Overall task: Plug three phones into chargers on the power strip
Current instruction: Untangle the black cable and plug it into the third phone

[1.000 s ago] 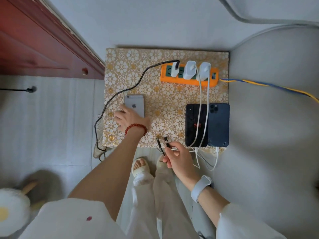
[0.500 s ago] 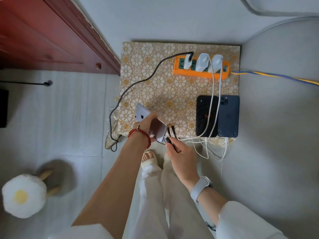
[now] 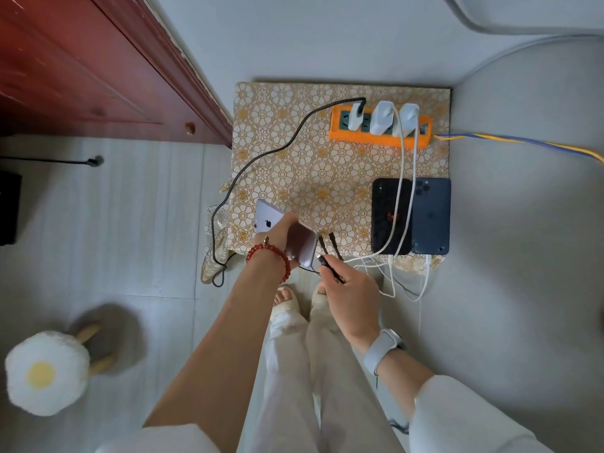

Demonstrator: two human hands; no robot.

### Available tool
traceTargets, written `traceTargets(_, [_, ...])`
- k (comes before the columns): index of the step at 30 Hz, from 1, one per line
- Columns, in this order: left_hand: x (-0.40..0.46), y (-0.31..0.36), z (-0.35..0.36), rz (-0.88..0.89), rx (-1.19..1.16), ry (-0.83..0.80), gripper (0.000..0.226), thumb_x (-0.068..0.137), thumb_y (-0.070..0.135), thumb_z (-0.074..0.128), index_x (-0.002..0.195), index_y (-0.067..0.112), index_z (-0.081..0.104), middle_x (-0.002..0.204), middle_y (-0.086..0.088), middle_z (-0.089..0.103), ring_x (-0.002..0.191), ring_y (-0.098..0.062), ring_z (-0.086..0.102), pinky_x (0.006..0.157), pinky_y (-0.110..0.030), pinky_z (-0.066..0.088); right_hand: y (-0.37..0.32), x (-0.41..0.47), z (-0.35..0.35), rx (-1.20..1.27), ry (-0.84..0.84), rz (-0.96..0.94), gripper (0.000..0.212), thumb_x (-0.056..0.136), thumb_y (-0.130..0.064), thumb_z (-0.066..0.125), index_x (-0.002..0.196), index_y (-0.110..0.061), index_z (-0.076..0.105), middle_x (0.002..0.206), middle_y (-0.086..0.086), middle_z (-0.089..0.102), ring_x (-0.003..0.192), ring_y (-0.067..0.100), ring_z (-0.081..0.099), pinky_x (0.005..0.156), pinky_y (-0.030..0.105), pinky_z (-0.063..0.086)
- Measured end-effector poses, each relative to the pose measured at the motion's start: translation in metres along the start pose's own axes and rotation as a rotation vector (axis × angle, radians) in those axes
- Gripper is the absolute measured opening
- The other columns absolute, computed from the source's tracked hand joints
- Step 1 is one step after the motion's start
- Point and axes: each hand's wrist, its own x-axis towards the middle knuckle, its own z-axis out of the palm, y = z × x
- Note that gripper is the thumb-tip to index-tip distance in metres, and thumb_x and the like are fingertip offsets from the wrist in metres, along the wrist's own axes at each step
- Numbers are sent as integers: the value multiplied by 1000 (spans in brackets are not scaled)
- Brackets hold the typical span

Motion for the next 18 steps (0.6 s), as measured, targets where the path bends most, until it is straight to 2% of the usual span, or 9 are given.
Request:
traceTargets(4, [-2,-2,0,-1,17,-5,65,70,32,71,124,10,42,117,-13,54,98,-25,56,64,-43,54,0,-3,-1,-17,-3,-1,18,88,-26,48,87,-25,66,64,7,66,63,26,58,62,38,50])
traceTargets(7, [-6,-5,2,-6,19,-17,59,73,32,69,122,10,44,111,-12,55,91,-24,56,61,-40,51,0,-2,-3,-7,6,11,19,88,-26,48,90,-26,67,64,7,67,65,27,59,66,40,52])
traceTargets(11, [-9,-7,4,-4,22,-13,58,73,30,69,121,10,44,116,-13,57,90,-23,56,51,-38,48,3,-3,-6,-84,-3,-31,19,88,-25,48,87,-23,66,64,8,67,65,28,59,65,40,52])
traceTargets(18, [-13,-6,8,-22,20,2,62,71,32,70,122,11,42,122,-14,53,100,-26,55,57,-41,50,3,-4,-11,-95,20,-38,19,88,-26,47,87,-25,66,65,5,67,66,27,58,64,39,50])
